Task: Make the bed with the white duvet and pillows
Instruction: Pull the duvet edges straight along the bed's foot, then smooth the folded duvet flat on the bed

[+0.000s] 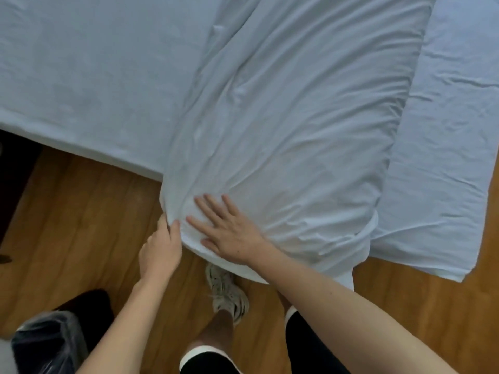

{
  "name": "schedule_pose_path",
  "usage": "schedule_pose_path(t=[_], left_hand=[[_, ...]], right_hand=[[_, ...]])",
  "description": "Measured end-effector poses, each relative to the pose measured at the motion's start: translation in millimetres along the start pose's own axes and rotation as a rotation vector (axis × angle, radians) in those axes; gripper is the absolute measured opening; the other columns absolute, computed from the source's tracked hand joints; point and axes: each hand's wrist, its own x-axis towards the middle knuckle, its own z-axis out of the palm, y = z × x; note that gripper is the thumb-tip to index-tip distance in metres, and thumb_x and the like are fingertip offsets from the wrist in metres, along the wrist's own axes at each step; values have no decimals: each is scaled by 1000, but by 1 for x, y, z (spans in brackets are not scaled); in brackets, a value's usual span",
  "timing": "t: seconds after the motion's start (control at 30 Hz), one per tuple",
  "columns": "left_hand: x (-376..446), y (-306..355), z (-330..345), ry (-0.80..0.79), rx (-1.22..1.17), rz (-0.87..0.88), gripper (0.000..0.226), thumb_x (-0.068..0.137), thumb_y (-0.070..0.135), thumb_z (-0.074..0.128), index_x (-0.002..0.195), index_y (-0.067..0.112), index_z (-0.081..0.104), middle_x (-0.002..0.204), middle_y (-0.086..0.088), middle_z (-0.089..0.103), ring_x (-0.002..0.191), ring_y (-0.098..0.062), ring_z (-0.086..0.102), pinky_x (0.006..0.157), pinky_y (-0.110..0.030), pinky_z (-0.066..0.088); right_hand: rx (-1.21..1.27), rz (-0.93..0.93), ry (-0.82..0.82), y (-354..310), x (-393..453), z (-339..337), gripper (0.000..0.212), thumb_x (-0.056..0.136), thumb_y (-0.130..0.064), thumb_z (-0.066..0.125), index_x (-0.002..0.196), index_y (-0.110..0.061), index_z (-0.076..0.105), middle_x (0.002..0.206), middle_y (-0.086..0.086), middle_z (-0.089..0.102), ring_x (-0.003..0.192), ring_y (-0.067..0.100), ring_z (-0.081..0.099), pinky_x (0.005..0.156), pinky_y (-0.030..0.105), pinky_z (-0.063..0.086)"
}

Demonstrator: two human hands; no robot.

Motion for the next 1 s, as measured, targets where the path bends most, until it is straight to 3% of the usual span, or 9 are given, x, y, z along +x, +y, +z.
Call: schedule_pose_path(t=[0.13,0.23,0.3,0.5,0.67,0.77,1.0], left_hand=[[-19,1,7,116,-90,11,46,100,34,38,143,17,36,138,-11,52,123,-32,51,95,-44,42],[-47,13,-2,184,-58,139,49,98,27,45,144,14,34,145,-10,42,128,-29,43,99,-44,41],[-64,24,-11,153,13,234,51,96,24,47,144,14,33,146,-10,39,128,-29,41,101,-44,41],[-159,44,-32,14,189,398,48,97,24,43,143,11,37,147,-10,37,131,-28,38,104,-42,37],[-261,43,-35,-163,287,468,49,98,26,42,145,14,37,147,-6,39,131,-23,38,105,-37,36],[-316,48,-29,-229,341,501,47,99,26,40,144,16,38,146,-4,41,129,-21,40,104,-35,38],[-409,103,21,-250,494,651,44,99,27,42,142,17,41,139,-5,48,122,-22,48,98,-36,45]], right_hand=[[64,-112,-58,-30,-42,24,59,100,-44,40,152,-21,26,160,14,14,148,29,10,119,44,-2],[170,22,46,-41,-79,19,54,95,-39,53,143,-16,43,150,15,39,138,31,36,113,43,29],[199,123,137,-41,-100,3,49,92,-36,58,135,-14,53,143,14,48,131,30,45,106,42,38],[315,376,230,-57,-182,-57,41,93,-24,60,129,-5,58,134,16,57,125,32,51,104,45,44],[470,604,275,-87,-274,-103,40,100,-30,48,136,-11,51,134,6,57,125,23,50,100,35,42],[534,731,263,-100,-331,-109,39,101,-34,43,136,-19,49,130,1,58,120,19,51,90,33,47],[686,938,269,-104,-473,-81,41,101,-32,44,139,-18,48,140,1,51,131,17,43,102,34,41]])
